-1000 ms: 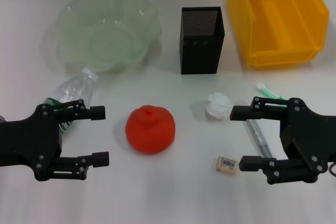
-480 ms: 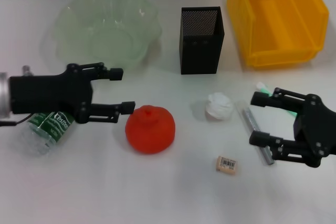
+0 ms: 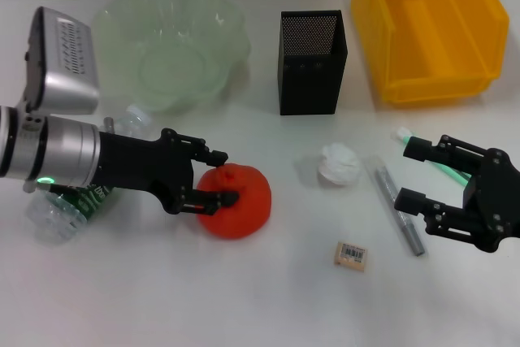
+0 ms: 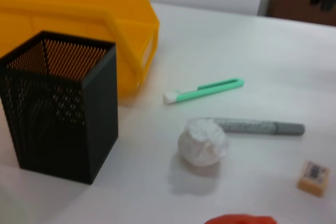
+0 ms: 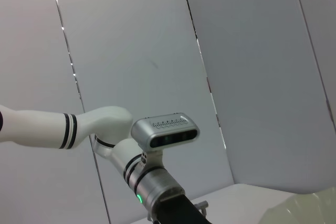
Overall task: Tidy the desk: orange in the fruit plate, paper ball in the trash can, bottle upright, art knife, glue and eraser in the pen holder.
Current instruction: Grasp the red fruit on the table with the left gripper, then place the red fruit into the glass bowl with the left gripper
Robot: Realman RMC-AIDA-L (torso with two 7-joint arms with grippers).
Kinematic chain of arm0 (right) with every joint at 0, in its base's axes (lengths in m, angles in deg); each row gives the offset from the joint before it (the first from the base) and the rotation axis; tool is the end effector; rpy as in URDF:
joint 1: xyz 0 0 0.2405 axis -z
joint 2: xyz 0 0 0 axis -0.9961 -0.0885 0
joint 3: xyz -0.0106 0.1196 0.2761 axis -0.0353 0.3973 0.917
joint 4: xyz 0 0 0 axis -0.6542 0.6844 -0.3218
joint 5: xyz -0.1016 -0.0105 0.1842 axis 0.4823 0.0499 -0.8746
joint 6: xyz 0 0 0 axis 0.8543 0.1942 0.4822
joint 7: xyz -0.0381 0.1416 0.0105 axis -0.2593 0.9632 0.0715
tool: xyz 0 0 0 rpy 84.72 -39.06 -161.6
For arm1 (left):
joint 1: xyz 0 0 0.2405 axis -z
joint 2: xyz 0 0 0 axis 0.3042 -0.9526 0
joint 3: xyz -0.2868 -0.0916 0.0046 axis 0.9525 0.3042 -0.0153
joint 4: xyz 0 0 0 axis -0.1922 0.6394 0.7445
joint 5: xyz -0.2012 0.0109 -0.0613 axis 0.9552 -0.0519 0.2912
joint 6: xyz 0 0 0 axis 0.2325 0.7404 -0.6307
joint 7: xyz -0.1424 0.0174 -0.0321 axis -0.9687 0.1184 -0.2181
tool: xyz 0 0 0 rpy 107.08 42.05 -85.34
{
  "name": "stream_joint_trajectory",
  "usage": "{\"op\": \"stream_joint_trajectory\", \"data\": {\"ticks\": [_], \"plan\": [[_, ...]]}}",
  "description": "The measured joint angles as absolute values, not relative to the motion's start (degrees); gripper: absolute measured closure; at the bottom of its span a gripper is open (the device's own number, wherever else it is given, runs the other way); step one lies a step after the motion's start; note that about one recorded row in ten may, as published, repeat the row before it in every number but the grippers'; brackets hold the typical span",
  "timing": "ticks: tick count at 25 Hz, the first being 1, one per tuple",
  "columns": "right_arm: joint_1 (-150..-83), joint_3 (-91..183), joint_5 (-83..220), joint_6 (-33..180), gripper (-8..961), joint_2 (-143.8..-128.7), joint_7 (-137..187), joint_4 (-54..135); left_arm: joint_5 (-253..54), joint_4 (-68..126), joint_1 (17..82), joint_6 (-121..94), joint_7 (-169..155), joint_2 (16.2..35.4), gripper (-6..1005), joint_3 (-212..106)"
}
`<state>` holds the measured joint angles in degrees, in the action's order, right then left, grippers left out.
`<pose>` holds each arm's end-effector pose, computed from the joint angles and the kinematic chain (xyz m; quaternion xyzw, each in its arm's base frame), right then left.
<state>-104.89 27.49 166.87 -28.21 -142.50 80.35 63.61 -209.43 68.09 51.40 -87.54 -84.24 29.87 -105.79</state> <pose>0.3259 0.2518 -0.0161 -0.8902 0.1606 0.4072 0.1263 -0.2804 0.3616 -0.0621 -0.9900 -0.1001 -0.0743 0.0664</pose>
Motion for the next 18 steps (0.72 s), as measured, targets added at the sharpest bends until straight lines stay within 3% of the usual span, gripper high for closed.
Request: {"op": "stream_joint_trajectory", "data": {"ticks": [2,8,13,18], "plan": [[-104.97,27.49,166.88,-28.18,209,-142.51,80.35,63.60,-209.38,67.91,51.41,-87.18,-84.25,29.90,215,-105.98],[-105.16,27.49,166.88,-28.13,209,-142.51,80.36,63.57,-208.11,66.76,51.51,-86.44,-83.41,29.95,402,-106.15],[-105.20,27.56,166.88,-27.60,209,-142.51,80.36,63.57,-203.96,66.62,50.75,-87.60,-81.73,29.94,632,-106.26],[-105.20,27.62,166.88,-27.22,209,-142.51,80.42,63.57,-201.23,66.54,50.09,-88.40,-80.08,29.74,770,-106.22]]}}
